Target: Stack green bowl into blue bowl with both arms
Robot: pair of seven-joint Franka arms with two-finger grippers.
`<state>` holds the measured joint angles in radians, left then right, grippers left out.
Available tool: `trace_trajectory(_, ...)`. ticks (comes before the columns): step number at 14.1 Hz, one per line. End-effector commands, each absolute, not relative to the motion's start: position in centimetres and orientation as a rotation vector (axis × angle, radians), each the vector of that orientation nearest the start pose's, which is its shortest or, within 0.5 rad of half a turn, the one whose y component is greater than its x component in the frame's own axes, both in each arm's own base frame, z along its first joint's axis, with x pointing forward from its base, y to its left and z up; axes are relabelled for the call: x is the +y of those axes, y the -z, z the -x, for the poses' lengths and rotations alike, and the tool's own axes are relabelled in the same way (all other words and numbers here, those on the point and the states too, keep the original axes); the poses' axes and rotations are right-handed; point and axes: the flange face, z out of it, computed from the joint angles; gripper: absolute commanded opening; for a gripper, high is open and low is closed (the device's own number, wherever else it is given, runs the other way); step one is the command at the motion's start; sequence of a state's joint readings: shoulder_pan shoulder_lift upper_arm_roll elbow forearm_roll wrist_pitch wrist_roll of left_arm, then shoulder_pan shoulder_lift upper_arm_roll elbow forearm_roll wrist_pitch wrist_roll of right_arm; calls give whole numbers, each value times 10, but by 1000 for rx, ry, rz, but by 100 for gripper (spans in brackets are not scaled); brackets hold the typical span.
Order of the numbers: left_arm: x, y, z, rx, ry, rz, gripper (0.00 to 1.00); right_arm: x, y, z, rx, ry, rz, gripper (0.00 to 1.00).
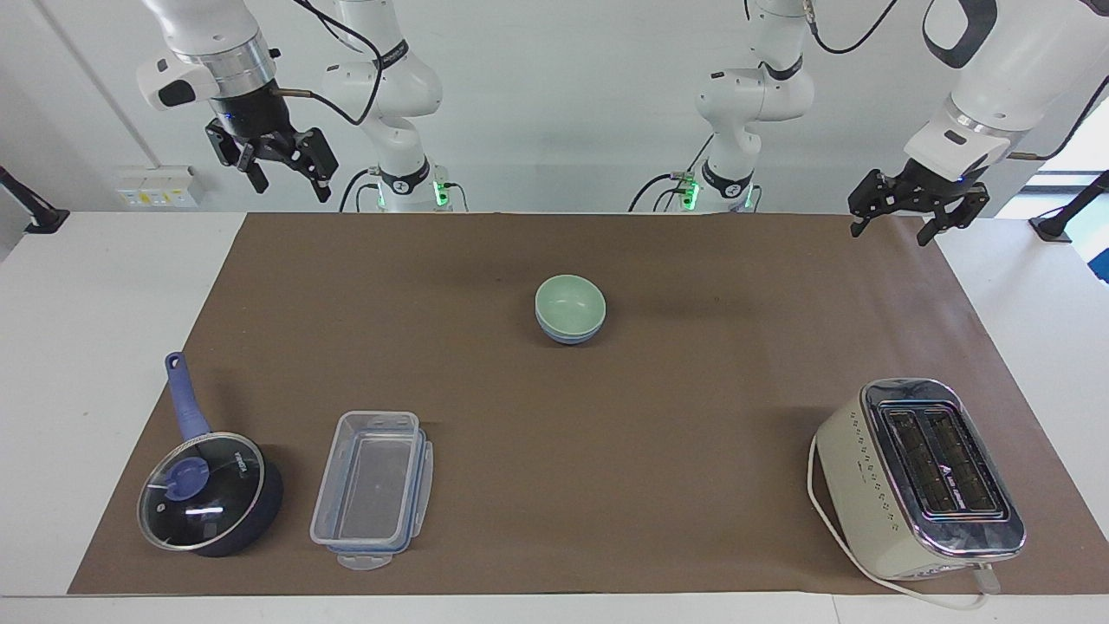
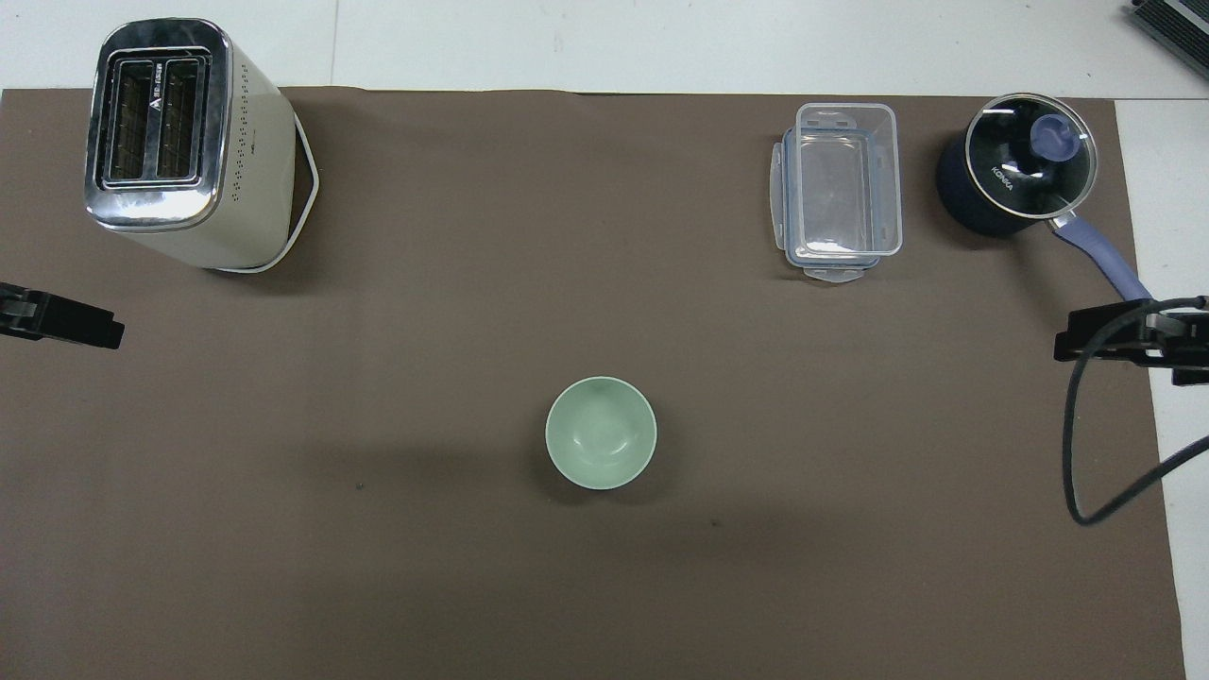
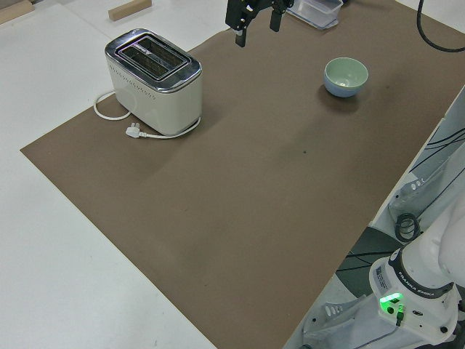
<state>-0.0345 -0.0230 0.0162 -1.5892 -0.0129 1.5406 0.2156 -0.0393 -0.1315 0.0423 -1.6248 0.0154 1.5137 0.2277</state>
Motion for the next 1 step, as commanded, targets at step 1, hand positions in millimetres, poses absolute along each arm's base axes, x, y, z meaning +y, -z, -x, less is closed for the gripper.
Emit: trace_trajectory(1,-12,-628,-538,376,-40,3145,100,4,-663,-504,349,38,3108,100)
